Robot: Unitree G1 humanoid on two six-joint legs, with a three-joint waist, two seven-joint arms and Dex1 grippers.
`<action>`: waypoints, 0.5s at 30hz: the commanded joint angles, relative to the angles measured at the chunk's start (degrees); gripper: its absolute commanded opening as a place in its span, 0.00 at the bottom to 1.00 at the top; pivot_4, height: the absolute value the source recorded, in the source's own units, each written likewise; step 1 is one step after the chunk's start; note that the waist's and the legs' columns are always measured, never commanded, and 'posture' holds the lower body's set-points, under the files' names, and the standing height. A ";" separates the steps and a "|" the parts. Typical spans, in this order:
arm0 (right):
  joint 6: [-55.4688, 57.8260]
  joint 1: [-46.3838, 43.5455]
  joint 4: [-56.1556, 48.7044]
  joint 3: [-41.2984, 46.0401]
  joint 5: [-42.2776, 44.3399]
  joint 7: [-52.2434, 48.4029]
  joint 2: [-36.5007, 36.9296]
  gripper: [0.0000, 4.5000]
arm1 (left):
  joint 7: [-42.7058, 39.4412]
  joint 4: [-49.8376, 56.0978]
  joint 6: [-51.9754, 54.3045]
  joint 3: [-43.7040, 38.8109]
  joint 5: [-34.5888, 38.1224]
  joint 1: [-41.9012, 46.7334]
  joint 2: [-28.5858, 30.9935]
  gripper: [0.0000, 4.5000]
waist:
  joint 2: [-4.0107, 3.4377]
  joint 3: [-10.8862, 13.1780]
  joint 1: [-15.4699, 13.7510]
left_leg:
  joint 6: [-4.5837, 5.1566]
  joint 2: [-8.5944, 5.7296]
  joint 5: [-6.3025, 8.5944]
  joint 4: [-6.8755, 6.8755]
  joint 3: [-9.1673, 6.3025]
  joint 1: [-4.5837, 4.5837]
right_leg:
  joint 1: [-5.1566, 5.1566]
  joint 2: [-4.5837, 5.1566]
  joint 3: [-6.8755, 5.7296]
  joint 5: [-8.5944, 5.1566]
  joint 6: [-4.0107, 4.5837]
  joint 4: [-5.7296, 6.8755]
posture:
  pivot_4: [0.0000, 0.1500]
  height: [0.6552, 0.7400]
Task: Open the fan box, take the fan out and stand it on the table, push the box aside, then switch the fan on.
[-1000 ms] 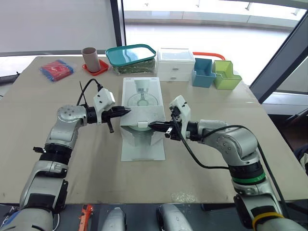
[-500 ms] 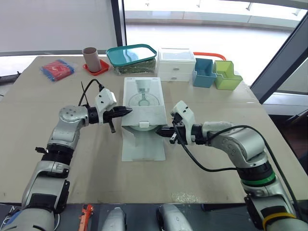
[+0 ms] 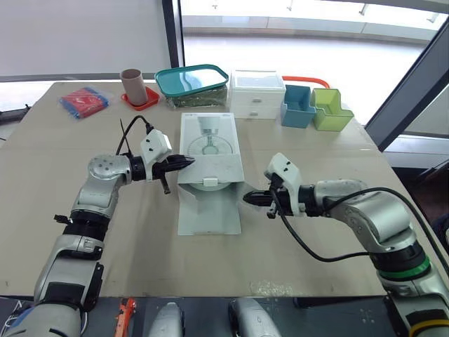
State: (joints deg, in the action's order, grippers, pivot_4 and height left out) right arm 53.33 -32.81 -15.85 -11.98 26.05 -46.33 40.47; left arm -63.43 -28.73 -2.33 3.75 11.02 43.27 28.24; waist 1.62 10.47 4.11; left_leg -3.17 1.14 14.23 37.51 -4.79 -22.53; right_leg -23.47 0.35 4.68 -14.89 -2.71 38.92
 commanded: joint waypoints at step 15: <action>-8.44 -3.97 10.66 1.16 -8.32 4.28 -8.01 0.01 | 0.01 0.85 -0.26 0.12 -0.74 -0.68 0.21 0.00 | 0.00 0.00 0.02 | 0.00 0.00 0.00 0.00 -0.01 0.01 | 0.00 0.00 0.00 0.01 0.01 0.01 | 1.00 1.00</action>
State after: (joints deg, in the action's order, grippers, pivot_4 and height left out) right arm 45.62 -35.40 -4.16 -13.04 17.50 -42.23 32.86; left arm -63.20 -28.58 -2.46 3.75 10.58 43.13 28.18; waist 1.62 10.47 4.13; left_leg -3.17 1.14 14.23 37.51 -4.80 -22.52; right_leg -23.47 0.35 4.68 -14.88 -2.70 38.93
